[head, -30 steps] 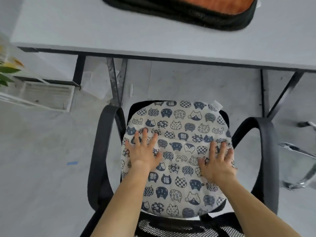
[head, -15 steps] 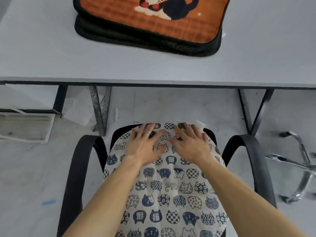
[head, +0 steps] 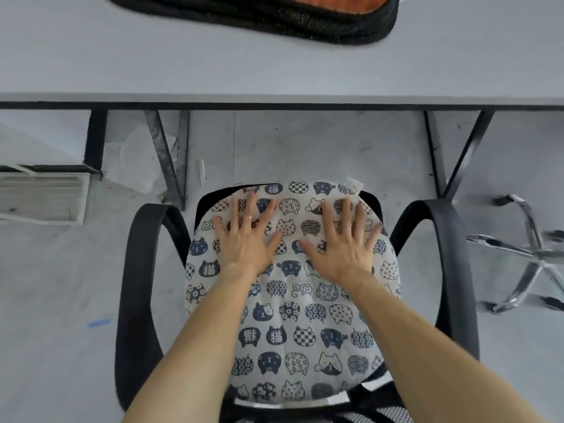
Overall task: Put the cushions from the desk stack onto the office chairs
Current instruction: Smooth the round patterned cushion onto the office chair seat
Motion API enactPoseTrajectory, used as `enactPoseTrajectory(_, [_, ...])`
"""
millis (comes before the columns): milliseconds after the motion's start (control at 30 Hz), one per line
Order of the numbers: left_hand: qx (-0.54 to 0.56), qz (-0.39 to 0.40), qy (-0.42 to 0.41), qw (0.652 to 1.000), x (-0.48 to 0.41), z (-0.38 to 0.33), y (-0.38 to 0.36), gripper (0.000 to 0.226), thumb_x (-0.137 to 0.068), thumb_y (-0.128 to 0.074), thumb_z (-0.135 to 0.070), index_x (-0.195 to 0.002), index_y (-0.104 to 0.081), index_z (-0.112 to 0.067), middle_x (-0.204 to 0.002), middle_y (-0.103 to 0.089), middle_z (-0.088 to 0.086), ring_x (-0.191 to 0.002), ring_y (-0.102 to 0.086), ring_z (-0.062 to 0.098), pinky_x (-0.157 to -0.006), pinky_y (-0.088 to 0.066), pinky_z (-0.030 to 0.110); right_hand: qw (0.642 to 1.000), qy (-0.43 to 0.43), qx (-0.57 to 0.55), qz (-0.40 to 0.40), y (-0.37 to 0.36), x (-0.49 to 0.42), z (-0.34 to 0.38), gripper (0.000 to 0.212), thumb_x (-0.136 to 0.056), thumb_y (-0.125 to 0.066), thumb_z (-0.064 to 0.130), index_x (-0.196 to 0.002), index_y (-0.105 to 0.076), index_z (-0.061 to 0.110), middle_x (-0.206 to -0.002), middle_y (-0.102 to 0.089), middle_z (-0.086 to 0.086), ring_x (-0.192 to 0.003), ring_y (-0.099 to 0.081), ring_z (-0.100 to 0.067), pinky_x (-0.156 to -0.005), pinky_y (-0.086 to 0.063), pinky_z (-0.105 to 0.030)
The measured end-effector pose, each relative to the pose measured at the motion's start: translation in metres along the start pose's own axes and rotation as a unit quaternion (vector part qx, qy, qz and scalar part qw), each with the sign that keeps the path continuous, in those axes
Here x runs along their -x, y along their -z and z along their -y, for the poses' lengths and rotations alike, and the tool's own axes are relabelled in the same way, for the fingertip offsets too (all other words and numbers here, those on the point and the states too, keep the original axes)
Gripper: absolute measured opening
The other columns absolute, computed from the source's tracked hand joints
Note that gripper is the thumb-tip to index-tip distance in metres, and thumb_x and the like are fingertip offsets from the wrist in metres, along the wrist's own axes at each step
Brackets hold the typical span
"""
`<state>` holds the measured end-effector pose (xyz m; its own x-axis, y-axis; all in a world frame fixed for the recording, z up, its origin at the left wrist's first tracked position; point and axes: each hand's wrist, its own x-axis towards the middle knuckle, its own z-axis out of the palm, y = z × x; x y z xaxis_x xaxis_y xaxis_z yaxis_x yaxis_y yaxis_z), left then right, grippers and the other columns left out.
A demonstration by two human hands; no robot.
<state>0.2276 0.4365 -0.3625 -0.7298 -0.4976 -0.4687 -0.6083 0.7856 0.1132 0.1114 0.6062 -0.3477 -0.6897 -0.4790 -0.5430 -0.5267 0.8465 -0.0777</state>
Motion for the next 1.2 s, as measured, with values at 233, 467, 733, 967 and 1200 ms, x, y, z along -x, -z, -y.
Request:
enactPoseTrajectory(233, [0.025,0.155,0.056,0.986,0.135,0.004,-0.024,0.096,-0.079,-0.024,-0.090,-0.143,0.035,-0.050,-0.147,0.054,-0.007,-0.136,0.047,0.034,-0.101,0.001,0.086,0.979,0.028,0.021,0.199,-0.043,0.140,0.006,0.112,-0.070,-0.014,0.102,-0.149,0.036,0.041,-0.147,0.057,0.004,-0.138,0.049,-0.034,-0.103,0.007,-0.086])
enactPoseTrajectory(467, [-0.031,0.264,0.012,0.964,0.171,0.024,-0.035,0.137,-0.049,-0.047,-0.101,-0.138,0.043,-0.047,-0.142,0.059,-0.002,-0.129,0.054,0.039,-0.097,0.000,0.089,0.950,0.056,0.110,0.286,-0.050,0.143,-0.005,0.142,-0.053,-0.049,0.101,-0.135,0.051,0.043,-0.141,0.063,-0.001,-0.134,0.050,-0.039,-0.097,-0.002,-0.091])
enactPoseTrajectory(733, [-0.067,0.311,0.036,0.948,0.152,0.017,-0.049,0.139,-0.049,-0.048,-0.101,-0.130,0.050,-0.046,-0.135,0.065,0.003,-0.122,0.058,0.043,-0.098,0.005,0.087,0.944,0.036,0.144,0.293,-0.066,0.127,-0.002,0.141,-0.056,-0.047,0.100,-0.132,0.054,0.040,-0.139,0.064,-0.005,-0.132,0.053,-0.041,-0.096,-0.001,-0.091])
enactPoseTrajectory(967, [0.005,0.237,0.004,0.971,0.163,0.028,-0.036,0.114,-0.067,-0.039,-0.095,-0.145,0.032,-0.051,-0.149,0.052,-0.005,-0.135,0.049,0.035,-0.108,0.010,0.077,0.929,0.041,0.036,0.366,-0.030,0.111,-0.012,0.112,-0.067,-0.046,0.096,-0.146,0.025,0.060,-0.151,0.049,0.014,-0.145,0.038,-0.027,-0.105,-0.009,-0.086])
enactPoseTrajectory(1200, [0.265,-0.049,0.285,0.920,0.135,0.034,-0.022,0.090,-0.093,-0.055,-0.055,-0.158,-0.004,-0.021,-0.165,-0.011,0.012,-0.150,-0.017,0.038,-0.119,-0.015,0.060,0.935,-0.233,-0.266,-0.027,-0.017,0.089,-0.040,0.070,-0.090,-0.053,0.065,-0.151,-0.029,0.038,-0.167,-0.013,-0.002,-0.149,-0.023,-0.036,-0.114,-0.034,-0.062])
